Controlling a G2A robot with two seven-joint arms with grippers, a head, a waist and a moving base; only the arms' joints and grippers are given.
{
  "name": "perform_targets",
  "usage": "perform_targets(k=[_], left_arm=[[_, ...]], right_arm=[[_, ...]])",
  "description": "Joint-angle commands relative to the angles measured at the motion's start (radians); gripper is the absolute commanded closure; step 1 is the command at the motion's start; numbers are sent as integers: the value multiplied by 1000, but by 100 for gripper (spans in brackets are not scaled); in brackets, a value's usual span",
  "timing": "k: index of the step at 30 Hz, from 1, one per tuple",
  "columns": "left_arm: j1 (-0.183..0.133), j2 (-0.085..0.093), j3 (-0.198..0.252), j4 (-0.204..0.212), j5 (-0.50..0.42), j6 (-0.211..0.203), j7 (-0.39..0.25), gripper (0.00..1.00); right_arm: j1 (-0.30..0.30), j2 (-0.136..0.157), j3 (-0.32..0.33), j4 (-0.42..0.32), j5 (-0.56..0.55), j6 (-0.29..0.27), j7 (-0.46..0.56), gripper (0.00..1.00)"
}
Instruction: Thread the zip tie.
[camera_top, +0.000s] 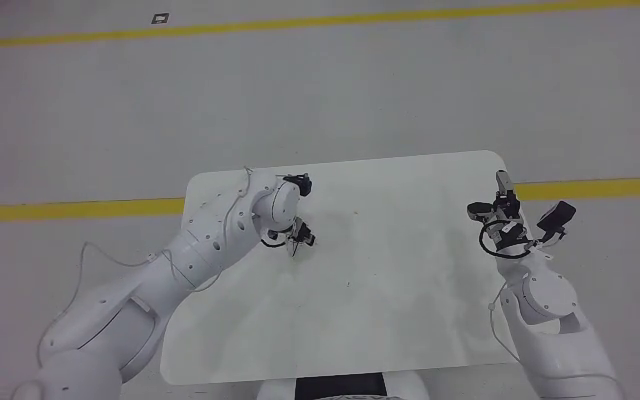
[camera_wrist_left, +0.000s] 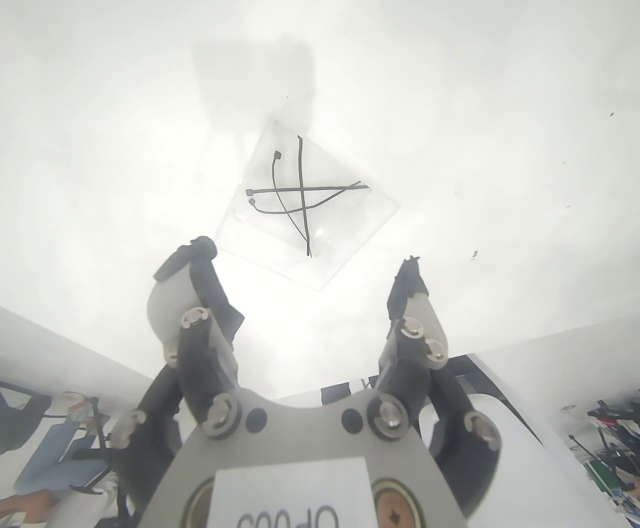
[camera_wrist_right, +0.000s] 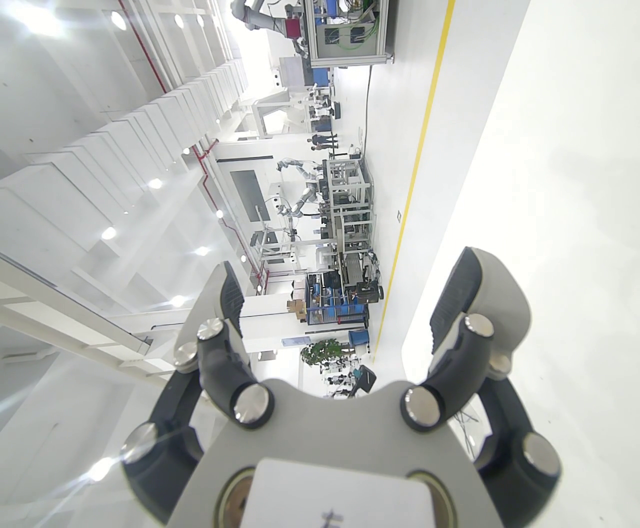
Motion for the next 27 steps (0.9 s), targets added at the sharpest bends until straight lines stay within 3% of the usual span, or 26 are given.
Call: perform_targets(k=[1, 9, 14, 27], left_arm=[[2, 0, -2, -6, 8, 0, -4, 62], [17, -13, 21, 13, 22, -6, 9, 73], [21, -27, 37, 55, 14, -26, 36, 75], [-6, -77, 67, 174, -15, -52, 104, 80]], right_arm=[[0, 0, 0, 0, 0, 0, 0, 0], [0, 0, 0, 0, 0, 0, 0, 0], [0, 0, 0, 0, 0, 0, 0, 0], [0, 0, 0, 0, 0, 0, 0, 0]])
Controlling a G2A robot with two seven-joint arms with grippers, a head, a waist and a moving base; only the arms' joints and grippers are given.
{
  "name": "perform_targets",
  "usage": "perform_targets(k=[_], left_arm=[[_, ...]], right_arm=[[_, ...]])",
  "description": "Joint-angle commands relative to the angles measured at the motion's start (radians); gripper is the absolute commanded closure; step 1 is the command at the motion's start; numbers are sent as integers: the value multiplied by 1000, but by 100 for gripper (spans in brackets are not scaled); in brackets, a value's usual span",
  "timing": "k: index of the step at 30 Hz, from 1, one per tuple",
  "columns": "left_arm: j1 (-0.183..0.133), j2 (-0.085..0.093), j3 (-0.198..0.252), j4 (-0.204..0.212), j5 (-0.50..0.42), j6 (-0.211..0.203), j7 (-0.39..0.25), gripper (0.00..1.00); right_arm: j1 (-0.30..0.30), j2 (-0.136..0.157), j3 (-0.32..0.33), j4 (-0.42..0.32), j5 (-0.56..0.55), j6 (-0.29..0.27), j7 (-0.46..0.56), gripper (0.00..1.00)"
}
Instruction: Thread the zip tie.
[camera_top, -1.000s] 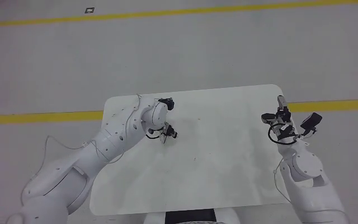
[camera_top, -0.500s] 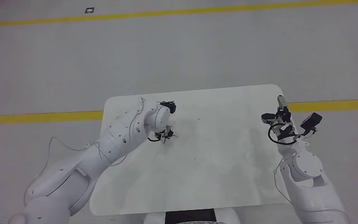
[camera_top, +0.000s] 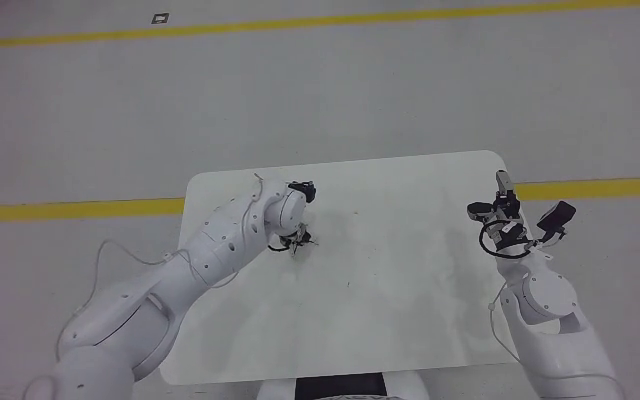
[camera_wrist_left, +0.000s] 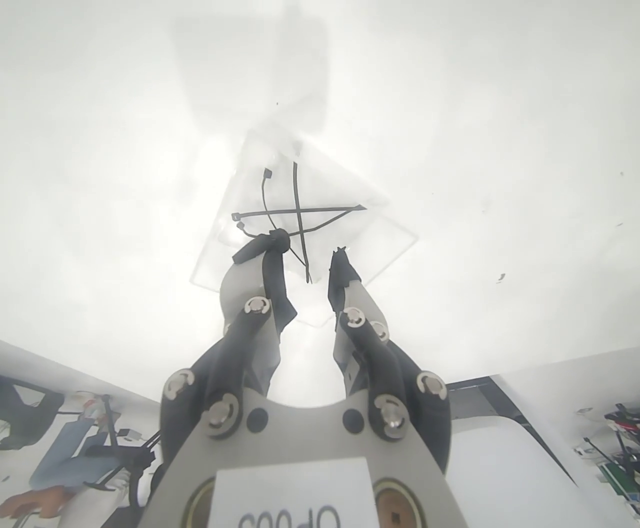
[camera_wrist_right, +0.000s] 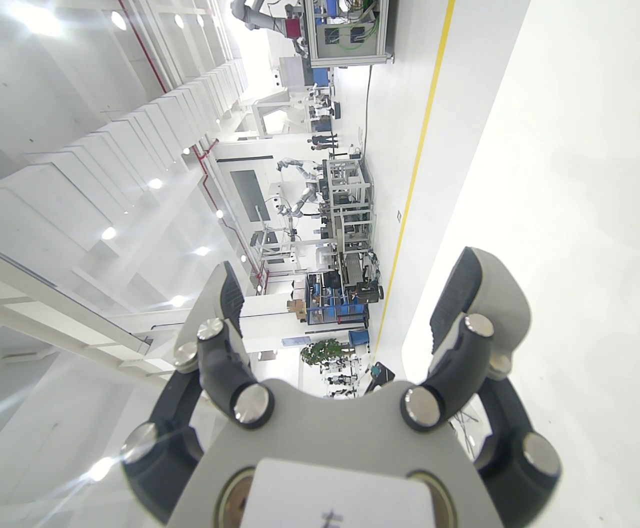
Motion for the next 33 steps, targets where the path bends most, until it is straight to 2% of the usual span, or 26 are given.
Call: perform_targets(k=[1, 19, 25, 27, 28, 33], left_arm=[[-3, -8, 5, 23, -5, -2, 12, 81], [-31, -88, 58, 192, -36, -43, 52, 82], [-39, -107, 66, 234, -44, -51, 56, 88], [-42, -113, 68, 246, -46, -53, 57, 98], [-44, -116, 69, 251, -46, -54, 58, 100], [-56, -124, 68, 259, -47, -53, 50, 100]], right_arm=[[0, 0, 0, 0, 0, 0, 0, 0], [0, 0, 0, 0, 0, 0, 0, 0], [0, 0, 0, 0, 0, 0, 0, 0], [0, 0, 0, 0, 0, 0, 0, 0], [0, 0, 0, 0, 0, 0, 0, 0], [0, 0, 0, 0, 0, 0, 0, 0]])
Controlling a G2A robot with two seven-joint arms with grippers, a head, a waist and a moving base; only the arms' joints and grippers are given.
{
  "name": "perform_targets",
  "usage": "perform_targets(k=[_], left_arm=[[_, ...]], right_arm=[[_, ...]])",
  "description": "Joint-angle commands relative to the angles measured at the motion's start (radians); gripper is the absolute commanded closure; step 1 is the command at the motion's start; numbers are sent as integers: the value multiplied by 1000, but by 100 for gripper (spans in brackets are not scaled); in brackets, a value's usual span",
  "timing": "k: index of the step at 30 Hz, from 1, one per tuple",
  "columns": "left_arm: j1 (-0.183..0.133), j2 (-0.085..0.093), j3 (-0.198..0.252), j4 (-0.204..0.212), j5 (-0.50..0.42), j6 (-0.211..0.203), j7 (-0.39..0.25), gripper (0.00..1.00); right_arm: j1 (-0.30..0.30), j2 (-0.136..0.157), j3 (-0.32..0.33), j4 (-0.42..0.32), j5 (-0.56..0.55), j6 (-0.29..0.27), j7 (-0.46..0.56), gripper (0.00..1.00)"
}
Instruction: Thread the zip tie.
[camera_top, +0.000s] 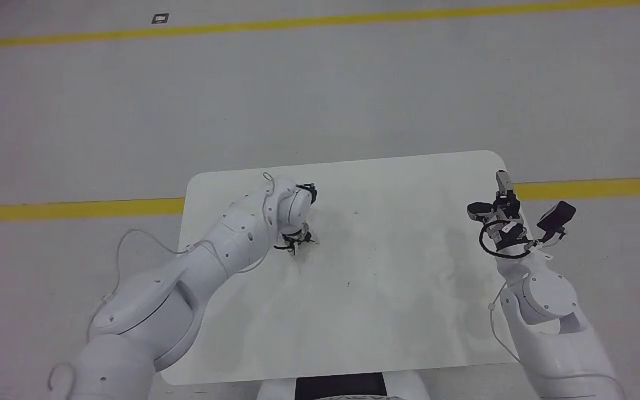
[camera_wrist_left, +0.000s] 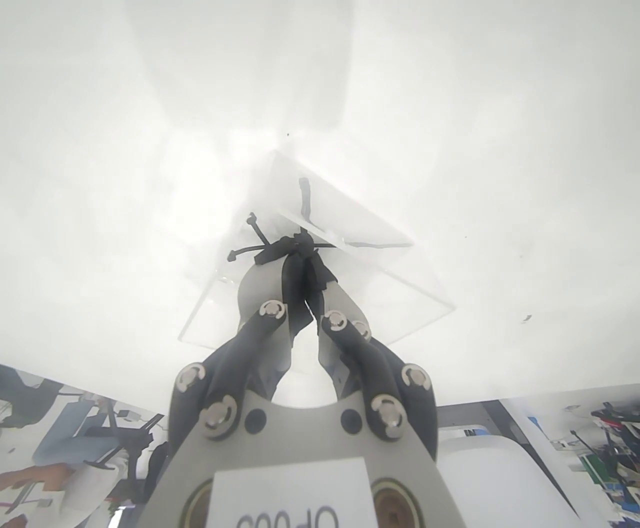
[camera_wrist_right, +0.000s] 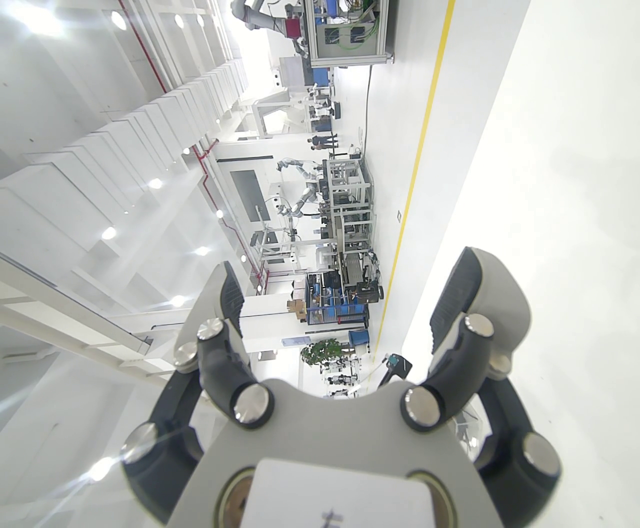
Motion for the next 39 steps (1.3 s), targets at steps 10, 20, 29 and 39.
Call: perform_targets(k=[10, 20, 29, 39], left_arm=[[-21, 12, -20, -54, 15, 15, -52, 100], [-8, 44, -43, -140, 44, 29, -100, 100], [11, 75, -74, -209, 69, 45, -119, 100], [35, 99, -99, -257, 88, 53, -134, 87]], right_arm=[[0, 0, 0, 0, 0, 0, 0, 0], [0, 0, 0, 0, 0, 0, 0, 0], [0, 0, 0, 0, 0, 0, 0, 0], [0, 0, 0, 0, 0, 0, 0, 0]])
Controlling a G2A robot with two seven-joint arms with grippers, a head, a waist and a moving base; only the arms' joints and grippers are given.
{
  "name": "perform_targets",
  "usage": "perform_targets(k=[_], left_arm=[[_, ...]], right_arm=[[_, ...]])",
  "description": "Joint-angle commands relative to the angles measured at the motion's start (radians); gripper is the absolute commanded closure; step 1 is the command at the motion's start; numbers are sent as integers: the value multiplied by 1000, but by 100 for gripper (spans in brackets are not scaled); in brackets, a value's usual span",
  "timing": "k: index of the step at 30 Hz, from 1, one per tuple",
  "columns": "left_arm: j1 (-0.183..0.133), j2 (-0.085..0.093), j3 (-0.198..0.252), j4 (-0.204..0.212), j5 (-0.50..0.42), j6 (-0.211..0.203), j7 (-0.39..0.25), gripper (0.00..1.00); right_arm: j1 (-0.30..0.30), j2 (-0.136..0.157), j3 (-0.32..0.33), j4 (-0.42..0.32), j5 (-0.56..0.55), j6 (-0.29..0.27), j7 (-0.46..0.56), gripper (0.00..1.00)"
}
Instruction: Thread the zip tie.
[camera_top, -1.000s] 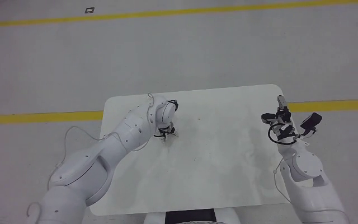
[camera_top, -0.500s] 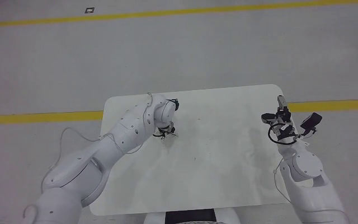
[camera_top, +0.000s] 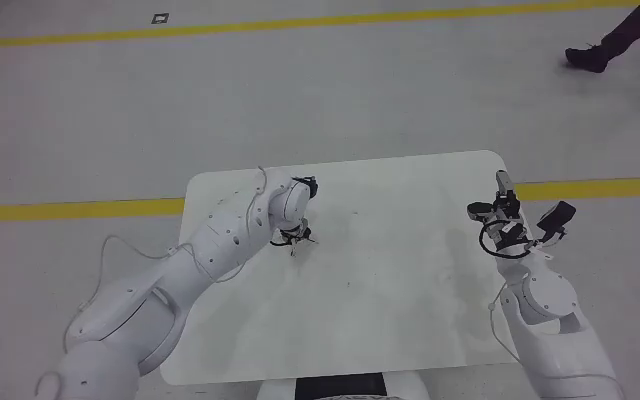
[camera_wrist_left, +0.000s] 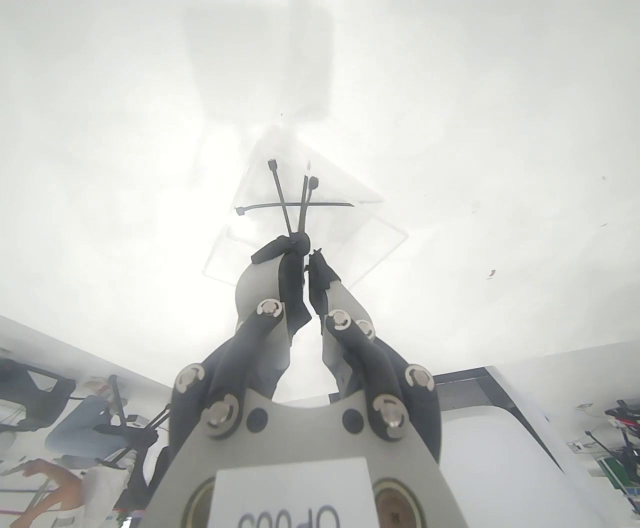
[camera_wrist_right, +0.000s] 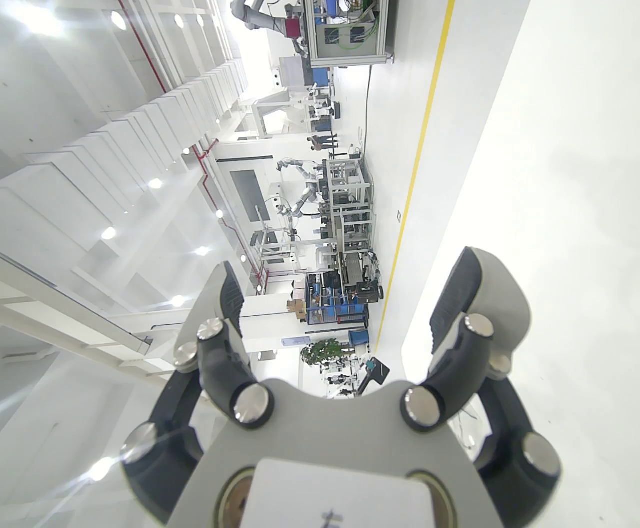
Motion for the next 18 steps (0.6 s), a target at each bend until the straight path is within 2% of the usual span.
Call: perform_targets(k=[1, 6, 9, 18], left_arm=[[4, 3, -3, -6, 2, 0, -2, 86], [11, 8, -9, -15, 6, -1, -2, 94], [17, 7, -7, -9, 7, -7, 4, 92], [24, -17, 17, 63, -6, -25, 44, 90]], right_arm=[[0, 0, 0, 0, 0, 0, 0, 0], [0, 0, 0, 0, 0, 0, 0, 0], [0, 0, 0, 0, 0, 0, 0, 0], [0, 0, 0, 0, 0, 0, 0, 0]])
